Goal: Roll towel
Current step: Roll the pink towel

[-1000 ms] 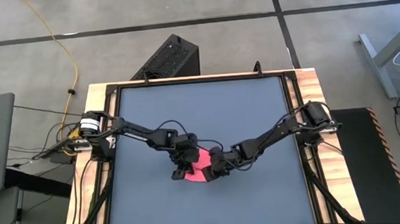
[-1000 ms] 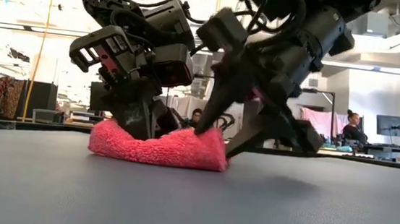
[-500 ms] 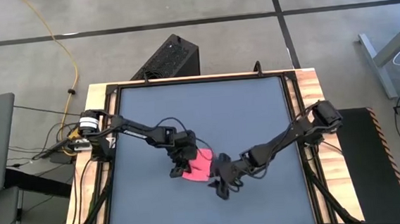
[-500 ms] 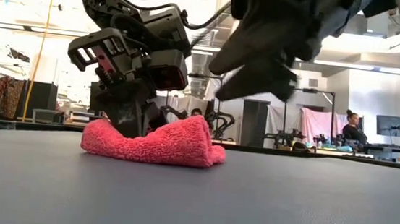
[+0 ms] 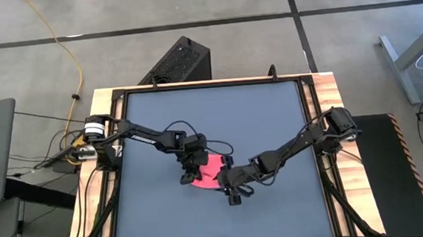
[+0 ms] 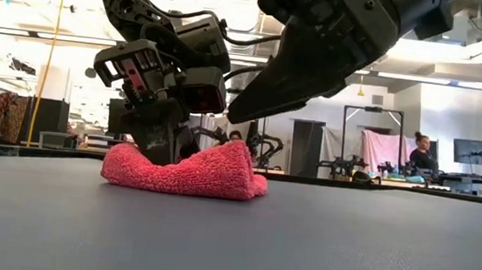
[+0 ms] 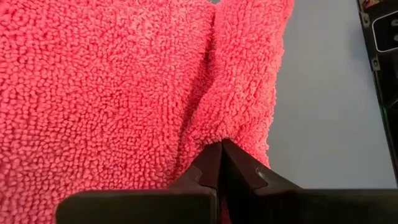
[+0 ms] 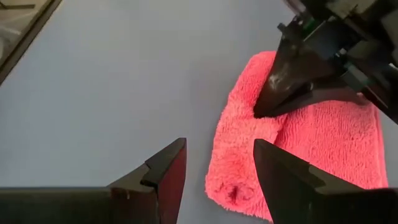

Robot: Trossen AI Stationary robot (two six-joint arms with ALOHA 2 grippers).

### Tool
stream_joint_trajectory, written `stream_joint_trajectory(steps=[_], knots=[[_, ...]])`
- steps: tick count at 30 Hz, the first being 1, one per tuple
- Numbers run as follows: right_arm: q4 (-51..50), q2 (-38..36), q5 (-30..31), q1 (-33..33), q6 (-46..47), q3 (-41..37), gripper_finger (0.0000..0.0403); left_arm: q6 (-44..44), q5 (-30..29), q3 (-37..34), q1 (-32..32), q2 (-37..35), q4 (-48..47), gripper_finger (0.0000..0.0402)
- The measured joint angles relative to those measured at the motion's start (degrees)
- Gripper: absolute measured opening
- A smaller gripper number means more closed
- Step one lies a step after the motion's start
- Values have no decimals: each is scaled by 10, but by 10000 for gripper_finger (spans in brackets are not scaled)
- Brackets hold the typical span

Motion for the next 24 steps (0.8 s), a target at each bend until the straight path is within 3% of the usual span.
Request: stream_joint_trajectory(steps=[14,20,24], knots=[[3,0,-31,-4,-24,0,211,-4,2,0,0,0,1,0],[26,43,-66,-9,-18,4,211,-4,2,0,0,0,0,0],[23,56,-42,-9,-8,16,211,-3,9,0,0,0,-5,0]])
